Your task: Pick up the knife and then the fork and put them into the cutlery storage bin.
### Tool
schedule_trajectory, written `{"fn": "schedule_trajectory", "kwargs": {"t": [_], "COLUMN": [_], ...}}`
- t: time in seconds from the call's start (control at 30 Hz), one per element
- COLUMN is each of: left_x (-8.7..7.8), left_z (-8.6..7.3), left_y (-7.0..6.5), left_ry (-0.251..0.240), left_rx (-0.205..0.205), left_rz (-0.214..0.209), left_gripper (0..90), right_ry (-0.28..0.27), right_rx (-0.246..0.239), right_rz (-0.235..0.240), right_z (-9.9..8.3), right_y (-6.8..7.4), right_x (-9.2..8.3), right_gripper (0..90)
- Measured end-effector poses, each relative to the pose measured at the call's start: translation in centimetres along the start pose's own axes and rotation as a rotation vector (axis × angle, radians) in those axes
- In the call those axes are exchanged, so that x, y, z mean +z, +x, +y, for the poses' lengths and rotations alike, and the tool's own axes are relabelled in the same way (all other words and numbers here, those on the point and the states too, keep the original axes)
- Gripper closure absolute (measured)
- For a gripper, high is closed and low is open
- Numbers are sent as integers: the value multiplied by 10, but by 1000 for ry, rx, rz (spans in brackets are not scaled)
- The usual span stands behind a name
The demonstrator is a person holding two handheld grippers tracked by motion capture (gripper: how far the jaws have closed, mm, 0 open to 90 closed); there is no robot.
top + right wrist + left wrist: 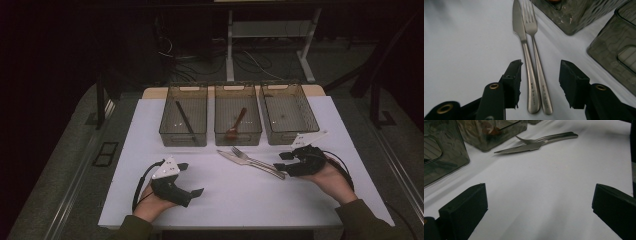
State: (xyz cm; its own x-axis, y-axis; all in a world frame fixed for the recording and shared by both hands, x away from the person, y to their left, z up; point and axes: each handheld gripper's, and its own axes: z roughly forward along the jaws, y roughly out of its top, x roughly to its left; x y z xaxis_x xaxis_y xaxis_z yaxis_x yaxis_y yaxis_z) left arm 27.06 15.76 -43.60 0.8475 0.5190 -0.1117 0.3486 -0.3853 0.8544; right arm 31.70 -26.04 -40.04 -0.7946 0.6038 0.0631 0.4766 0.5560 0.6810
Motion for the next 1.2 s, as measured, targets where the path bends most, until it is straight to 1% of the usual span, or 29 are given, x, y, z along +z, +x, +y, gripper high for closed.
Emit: {"fn": "schedule_trajectory", "kwargs": {"t": [0.1, 0.17, 0.23, 0.47, 0.6, 0.7, 0.8, 0.9, 1.03, 1.07, 1.2], "left_x": [0, 0, 0, 3, 3, 4, 4, 4, 3, 3, 3], "left_z": [0, 0, 0, -1, -1, -1, 0, 0, 0, 0, 0], "left_y": [0, 0, -1, -2, -3, -3, -3, -4, -4, -4, -4], "left_ry": [-4, -1, -1, 13, 18, 17, 16, 18, 16, 16, 18], "left_rx": [-1, 0, -4, 5, 9, 10, 11, 15, 16, 16, 18], "left_rz": [-3, -2, -4, -10, -14, -16, -17, -17, -18, -18, -19], "left_gripper": [0, 0, 0, 0, 0, 0, 0, 0, 0, 0, 0], "right_ry": [40, 48, 74, 174, 252, 309, 369, 417, 464, 473, 506], "right_rx": [-6, -7, -7, -46, -114, -147, -191, -197, -196, -206, -208], "right_rz": [-4, -4, -8, 28, 30, 47, 40, 32, 40, 42, 53], "right_z": [8, 12, 17, 39, 52, 60, 67, 72, 78, 79, 83], "right_y": [-3, -4, -5, -5, -3, 0, 2, 2, 1, 0, 0], "right_x": [5, 9, 14, 32, 44, 54, 64, 73, 81, 83, 89], "right_gripper": [547, 571, 588, 666, 679, 694, 708, 716, 733, 737, 759]}}
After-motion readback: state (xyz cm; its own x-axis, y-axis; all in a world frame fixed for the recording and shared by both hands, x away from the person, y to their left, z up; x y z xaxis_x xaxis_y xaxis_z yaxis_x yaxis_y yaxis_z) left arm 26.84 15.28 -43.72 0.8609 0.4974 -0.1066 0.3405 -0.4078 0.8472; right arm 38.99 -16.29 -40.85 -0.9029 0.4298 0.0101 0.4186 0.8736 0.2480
